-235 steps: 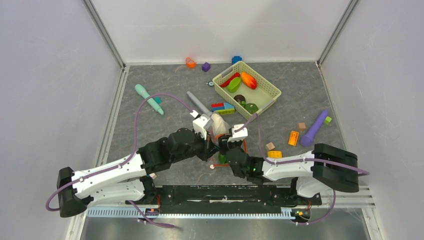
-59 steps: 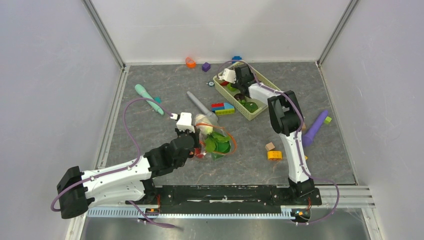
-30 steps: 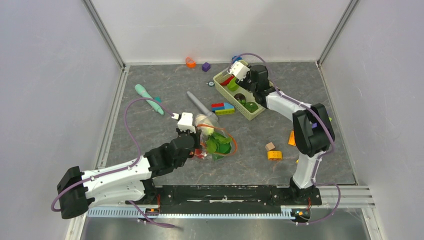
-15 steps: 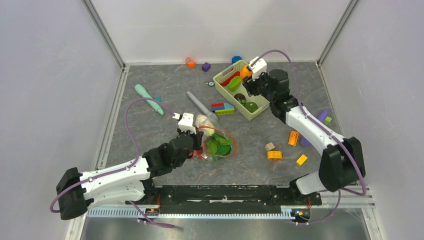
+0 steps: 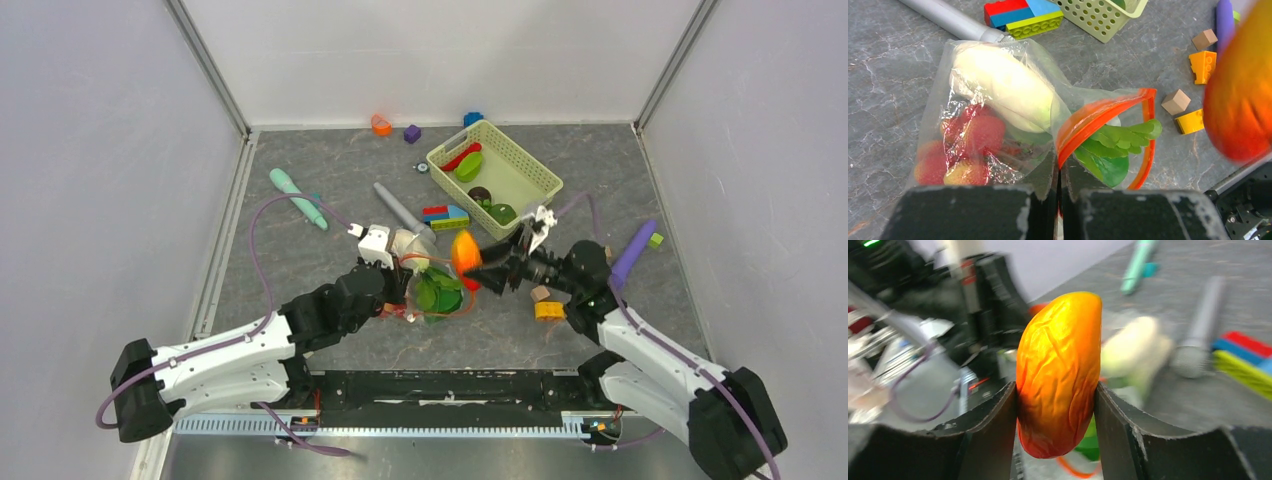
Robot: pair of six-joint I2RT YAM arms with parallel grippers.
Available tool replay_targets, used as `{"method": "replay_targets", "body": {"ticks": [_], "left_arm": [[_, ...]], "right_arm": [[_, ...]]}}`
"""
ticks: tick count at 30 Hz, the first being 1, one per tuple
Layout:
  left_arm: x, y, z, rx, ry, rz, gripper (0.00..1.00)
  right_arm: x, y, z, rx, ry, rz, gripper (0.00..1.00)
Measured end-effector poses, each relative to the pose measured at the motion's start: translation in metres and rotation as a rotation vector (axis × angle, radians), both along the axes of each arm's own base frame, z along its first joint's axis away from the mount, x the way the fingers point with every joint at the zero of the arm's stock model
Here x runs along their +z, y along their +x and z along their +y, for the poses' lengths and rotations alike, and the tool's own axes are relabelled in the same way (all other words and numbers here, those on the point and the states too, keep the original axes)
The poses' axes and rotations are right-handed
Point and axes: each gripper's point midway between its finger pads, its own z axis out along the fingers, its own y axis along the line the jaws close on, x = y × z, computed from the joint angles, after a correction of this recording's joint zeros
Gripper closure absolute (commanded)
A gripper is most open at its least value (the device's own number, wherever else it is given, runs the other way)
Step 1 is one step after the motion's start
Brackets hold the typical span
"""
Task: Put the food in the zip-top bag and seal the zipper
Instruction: Place the fake fruit in the zipper food storage bag.
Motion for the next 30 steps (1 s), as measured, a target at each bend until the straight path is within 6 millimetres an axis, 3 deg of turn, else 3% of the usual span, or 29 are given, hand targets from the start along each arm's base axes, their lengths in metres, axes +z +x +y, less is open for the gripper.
{"method": "replay_targets", "body": {"ticks": [4,6,8,11,16,19,25,30], "left_arm": [[0.002,-0.004,-0.001,-0.019,-0.008,0.015,0.98],[0.003,-0.005,-0.002,-0.027,-0.012,0.018,0.98],[0.004,-0.006,-0.004,-0.036,-0.012,0.022,0.98],[0.007,-0.009,-0.006,-0.055,-0.02,0.027,0.98],[0.008,-0.014,-0.008,-0.081,-0.028,0.036,0.98],[0.009,-0.017,-0.009,-0.101,-0.036,0.042,0.98],[0.012,-0.021,-0.012,-0.125,-0.049,0.046,0.98],[0.013,-0.025,-0.017,-0.16,-0.06,0.056,0.98]], "right_arm": [[0.004,-0.068,0.017,0.21,0.055,-0.012,0.84],[0.009,-0.091,0.022,0.275,0.069,-0.034,0.85],[0.008,-0.098,0.023,0.293,0.063,-0.034,0.86],[-0.006,-0.099,0.027,0.289,0.024,0.009,0.86],[-0.057,-0.097,0.039,0.283,-0.119,0.158,0.88],[-0.077,-0.087,0.043,0.225,-0.206,0.217,0.89],[-0.083,-0.058,0.041,0.049,-0.247,0.223,0.9],[-0.084,-0.045,0.043,-0.037,-0.249,0.23,0.91]]}}
